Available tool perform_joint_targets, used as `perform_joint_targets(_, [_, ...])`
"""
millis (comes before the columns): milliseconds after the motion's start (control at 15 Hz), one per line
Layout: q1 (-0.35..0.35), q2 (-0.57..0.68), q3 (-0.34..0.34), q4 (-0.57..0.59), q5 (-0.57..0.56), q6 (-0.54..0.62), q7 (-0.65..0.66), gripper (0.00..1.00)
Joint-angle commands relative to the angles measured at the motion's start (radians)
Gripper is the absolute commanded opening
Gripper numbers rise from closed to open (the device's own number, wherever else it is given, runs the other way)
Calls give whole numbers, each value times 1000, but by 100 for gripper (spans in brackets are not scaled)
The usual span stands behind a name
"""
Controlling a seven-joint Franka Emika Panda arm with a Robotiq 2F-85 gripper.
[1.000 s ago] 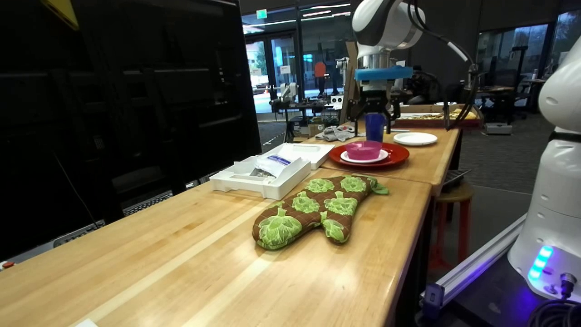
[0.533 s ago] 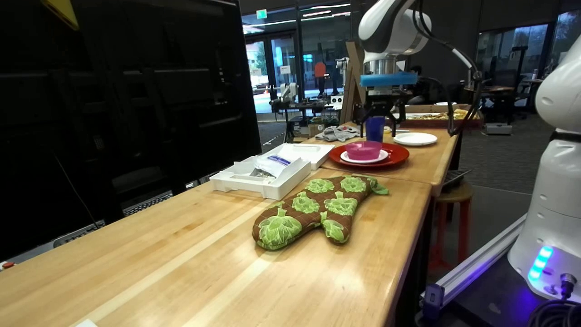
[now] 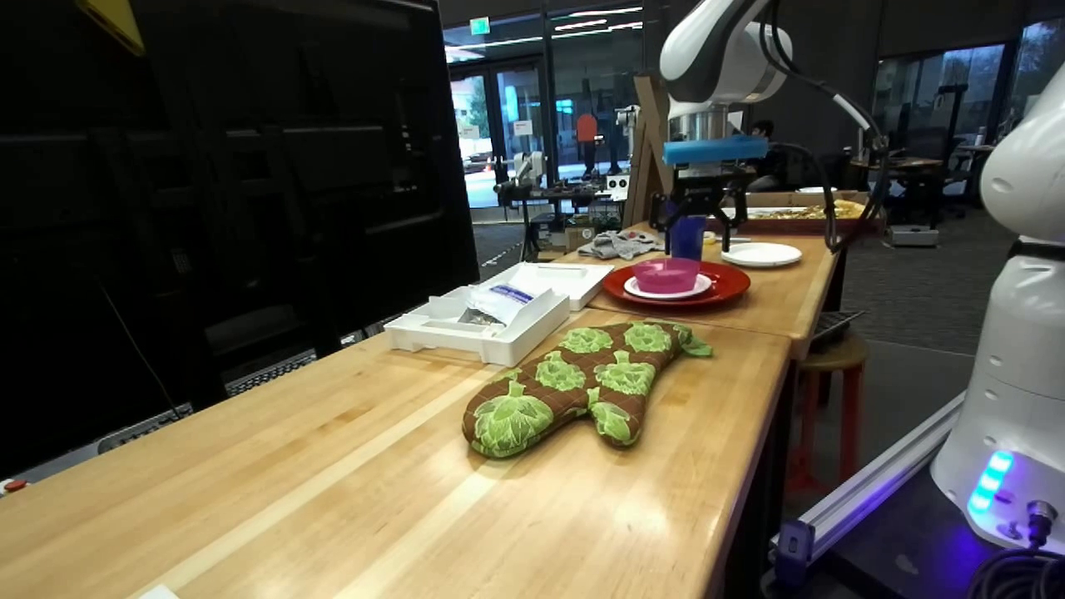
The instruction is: Pick up the purple bowl on the white paper place which is on top of the red plate, pour the content in the purple bowl on the paper plate on the red plate and place the bowl on the paper plate on the right
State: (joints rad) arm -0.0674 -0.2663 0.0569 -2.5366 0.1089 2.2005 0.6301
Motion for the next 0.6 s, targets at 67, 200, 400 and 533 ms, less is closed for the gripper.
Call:
perform_joint_targets(67, [3, -8, 11, -7, -43, 30, -6, 100])
perform_joint_targets(200, [-6, -24, 28, -14, -162, 53, -31, 100])
perform_joint_targets(400, [-14, -45, 29, -28, -303, 95, -64, 100])
perform_joint_targets(533, [-9, -55, 14, -39, -345, 133, -133, 100])
